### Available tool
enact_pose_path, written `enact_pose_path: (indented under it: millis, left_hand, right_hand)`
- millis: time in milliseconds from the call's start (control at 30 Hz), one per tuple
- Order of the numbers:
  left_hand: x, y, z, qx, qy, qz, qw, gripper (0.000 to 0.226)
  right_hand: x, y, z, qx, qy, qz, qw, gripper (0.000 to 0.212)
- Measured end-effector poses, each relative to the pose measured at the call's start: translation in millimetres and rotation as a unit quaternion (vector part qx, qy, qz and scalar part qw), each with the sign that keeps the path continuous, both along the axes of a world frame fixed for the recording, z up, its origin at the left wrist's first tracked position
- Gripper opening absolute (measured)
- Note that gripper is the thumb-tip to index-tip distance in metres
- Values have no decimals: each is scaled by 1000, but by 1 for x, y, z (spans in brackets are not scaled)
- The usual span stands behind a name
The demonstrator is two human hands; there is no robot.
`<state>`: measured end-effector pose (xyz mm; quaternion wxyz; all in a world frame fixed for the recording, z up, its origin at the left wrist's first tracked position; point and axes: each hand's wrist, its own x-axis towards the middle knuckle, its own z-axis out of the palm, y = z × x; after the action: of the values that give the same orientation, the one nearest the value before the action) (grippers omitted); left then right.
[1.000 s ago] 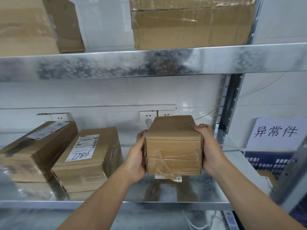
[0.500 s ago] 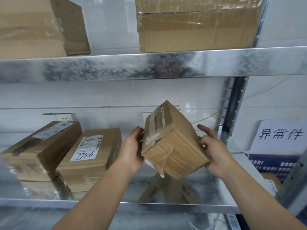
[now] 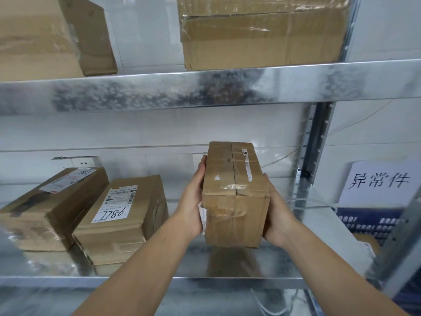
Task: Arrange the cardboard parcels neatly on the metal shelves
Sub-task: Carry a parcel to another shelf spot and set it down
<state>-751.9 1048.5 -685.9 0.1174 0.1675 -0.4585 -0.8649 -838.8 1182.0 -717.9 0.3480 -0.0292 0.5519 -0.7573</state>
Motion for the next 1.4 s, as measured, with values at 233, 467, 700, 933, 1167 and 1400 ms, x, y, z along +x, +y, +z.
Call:
enact_pose_path:
  millis: [233,467,700,933,1167,1400]
  left_hand:
    - [-3,12,-3,25,0,-9,1000,67]
    - [-2,15,-14,52,-9,-2,999,67]
    - [-2,14,-15,73,-6,-2,997,68]
    - [-4,12,-18,75,-9,-2,997,69]
    - [-6,7,-21,47,-35,7,998,66]
    - [-8,-14,-19,-47,-59,38,996,37]
  right_hand:
    - [9,6,6,-61,-23,20,998,78]
    - [15,6,-1,-55,-45,2,997,77]
    - [15,3,-4,-51,-45,-8,998,76]
    - [15,3,-2,-51,-48,2,998,77]
    - [11,5,-7,-21,-14,7,1000,72]
    - [-6,9,-13,72,137,-11,988,80]
